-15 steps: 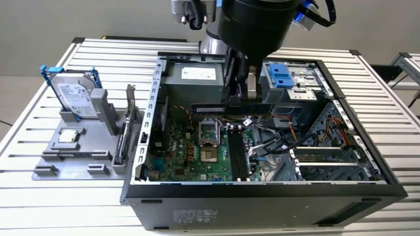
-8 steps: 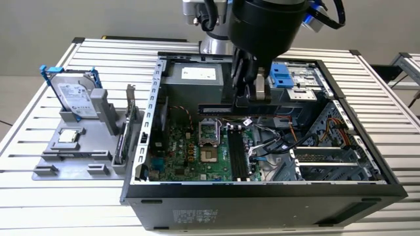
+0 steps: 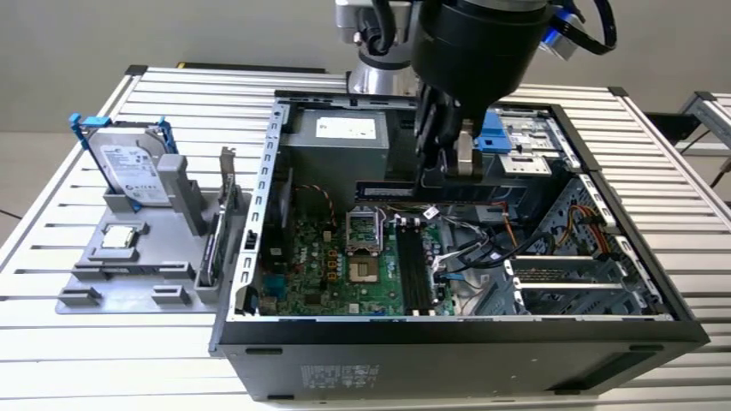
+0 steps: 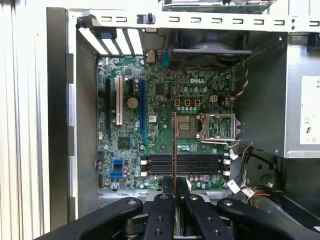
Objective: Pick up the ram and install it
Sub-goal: 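Pick up the ram and move it above insertion slot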
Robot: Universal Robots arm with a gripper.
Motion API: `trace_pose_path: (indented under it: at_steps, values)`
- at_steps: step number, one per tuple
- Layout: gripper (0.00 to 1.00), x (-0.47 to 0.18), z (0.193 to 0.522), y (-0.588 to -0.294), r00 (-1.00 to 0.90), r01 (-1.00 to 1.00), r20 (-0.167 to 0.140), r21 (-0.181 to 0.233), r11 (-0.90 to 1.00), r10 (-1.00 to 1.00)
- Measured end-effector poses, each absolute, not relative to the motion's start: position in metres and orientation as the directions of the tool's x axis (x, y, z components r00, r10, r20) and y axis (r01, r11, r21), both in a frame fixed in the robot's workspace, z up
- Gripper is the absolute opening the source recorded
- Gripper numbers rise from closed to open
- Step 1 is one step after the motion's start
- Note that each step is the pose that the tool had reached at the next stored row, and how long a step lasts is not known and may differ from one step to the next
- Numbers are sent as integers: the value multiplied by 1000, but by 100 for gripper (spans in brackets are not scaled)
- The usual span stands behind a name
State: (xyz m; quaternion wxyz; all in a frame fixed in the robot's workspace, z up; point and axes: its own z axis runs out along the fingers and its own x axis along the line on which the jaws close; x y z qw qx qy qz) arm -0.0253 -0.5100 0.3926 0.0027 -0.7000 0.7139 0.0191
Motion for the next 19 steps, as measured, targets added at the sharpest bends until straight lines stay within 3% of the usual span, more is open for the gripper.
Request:
trace_pose_path:
  at_steps: [19]
  values:
    - [0, -1, 391, -510, -28, -999, -31, 23, 28, -999]
